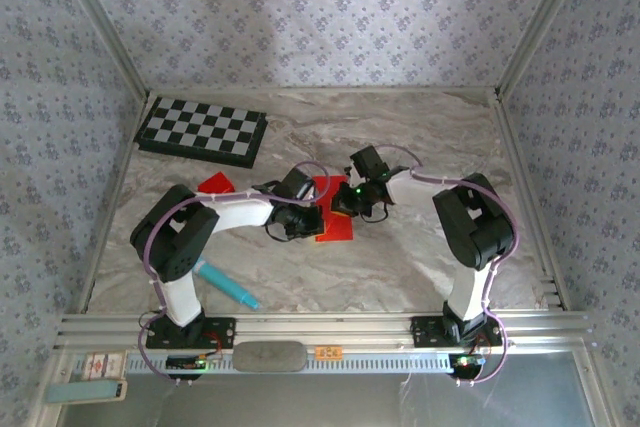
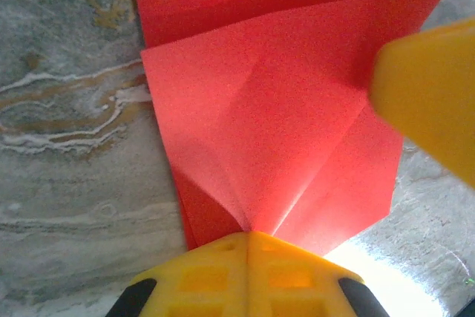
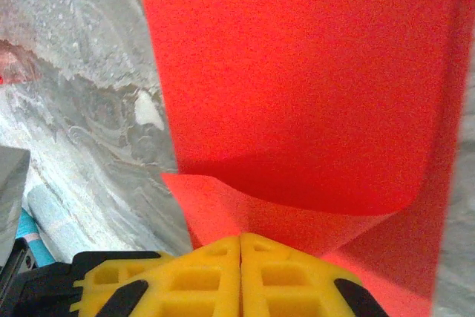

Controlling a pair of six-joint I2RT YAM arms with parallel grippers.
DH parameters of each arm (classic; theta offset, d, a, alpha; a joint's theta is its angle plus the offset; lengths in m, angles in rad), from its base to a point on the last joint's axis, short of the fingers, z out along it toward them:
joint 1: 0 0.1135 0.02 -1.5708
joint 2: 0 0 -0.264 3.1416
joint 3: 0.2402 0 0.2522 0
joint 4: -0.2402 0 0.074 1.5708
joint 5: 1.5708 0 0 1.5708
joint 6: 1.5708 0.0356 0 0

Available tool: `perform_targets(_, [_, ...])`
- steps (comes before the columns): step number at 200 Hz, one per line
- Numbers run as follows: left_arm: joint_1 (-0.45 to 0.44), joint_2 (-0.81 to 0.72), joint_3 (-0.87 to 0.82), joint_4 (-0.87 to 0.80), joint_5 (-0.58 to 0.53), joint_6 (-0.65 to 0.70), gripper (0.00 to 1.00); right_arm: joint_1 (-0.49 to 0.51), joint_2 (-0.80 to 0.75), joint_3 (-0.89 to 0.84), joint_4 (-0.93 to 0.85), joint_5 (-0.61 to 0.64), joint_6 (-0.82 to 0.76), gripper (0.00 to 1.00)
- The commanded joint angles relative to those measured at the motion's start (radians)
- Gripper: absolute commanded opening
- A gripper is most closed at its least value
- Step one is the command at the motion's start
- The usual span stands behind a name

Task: Fold a paper plane with a square sheet of paper (pick it up from the middle)
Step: Fold the triangle a second time at the center of the table.

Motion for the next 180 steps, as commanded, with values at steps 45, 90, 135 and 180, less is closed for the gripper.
perform_targets(45, [0.0, 0.015, -0.041, 0.013, -0.005, -0.034, 0.0, 0.056, 0.032, 0.0, -0.05, 0.024, 0.036, 0.0])
perform_targets(90, [0.0, 0.012, -0.048, 0.019, -0.013, -0.045, 0.0, 0.061, 0.038, -0.01, -0.081, 0.019, 0.031, 0.0])
perform_targets(135, [-0.001, 0.011, -0.057, 0.003, -0.017, -0.054, 0.0, 0.043, 0.07, -0.008, -0.089, 0.026, 0.015, 0.0])
perform_targets(180, [-0.001, 0.022, -0.061, -0.078, -0.036, -0.067, 0.0, -0.03, 0.083, -0.048, -0.019, 0.062, -0.048, 0.0])
